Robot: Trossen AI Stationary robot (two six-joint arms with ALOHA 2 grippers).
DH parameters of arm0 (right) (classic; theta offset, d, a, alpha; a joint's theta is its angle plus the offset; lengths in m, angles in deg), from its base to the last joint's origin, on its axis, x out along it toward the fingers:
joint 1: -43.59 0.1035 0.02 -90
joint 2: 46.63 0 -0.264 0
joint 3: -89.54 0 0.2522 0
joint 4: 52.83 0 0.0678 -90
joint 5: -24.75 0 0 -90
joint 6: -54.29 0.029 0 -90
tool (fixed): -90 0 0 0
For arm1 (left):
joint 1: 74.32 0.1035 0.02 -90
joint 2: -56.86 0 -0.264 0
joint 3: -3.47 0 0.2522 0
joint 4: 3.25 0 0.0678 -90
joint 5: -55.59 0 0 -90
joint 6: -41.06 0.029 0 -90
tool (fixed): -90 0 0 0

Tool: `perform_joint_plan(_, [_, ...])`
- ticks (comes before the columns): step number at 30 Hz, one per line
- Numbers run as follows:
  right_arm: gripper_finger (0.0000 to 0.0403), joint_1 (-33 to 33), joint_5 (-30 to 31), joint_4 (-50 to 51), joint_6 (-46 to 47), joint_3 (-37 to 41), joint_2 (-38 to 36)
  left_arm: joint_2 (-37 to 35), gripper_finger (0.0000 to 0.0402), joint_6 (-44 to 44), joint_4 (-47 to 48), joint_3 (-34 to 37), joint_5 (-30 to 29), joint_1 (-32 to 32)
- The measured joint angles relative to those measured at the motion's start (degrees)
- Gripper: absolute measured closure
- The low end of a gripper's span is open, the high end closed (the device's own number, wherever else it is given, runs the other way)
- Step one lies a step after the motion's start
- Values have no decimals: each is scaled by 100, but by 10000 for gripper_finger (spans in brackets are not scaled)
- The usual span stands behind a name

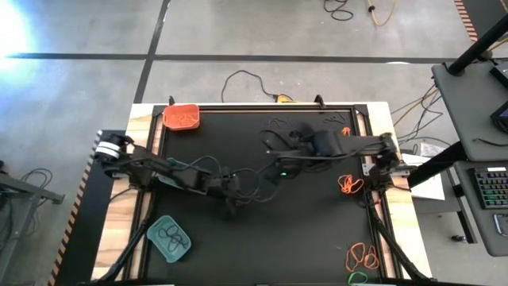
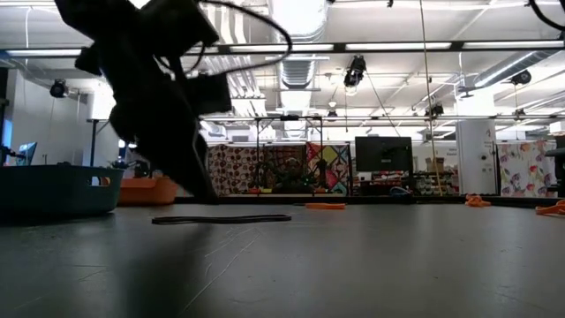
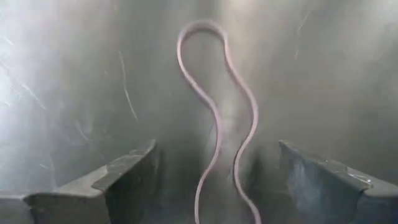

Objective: Sort rubber bands into baskets
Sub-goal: Put the purple rubber band into the green bin

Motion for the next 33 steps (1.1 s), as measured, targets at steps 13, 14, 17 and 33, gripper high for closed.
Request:
perform_joint_plan(13, [213,110,395,-2,348,2,-357,467,92,346,-102,-28,-153,8])
perform_joint_plan(14, [213,110,393,-1,348,2,-357,544,92,342,-102,-33,-171,8])
perform_joint_plan(17, [213,110,355,-1,350,2,-319,703,107,322,-120,-63,-210,-9])
perform_joint_plan(33, [213,121,330,-2,306,30,-292,733,393,271,-75,-78,-266,-129])
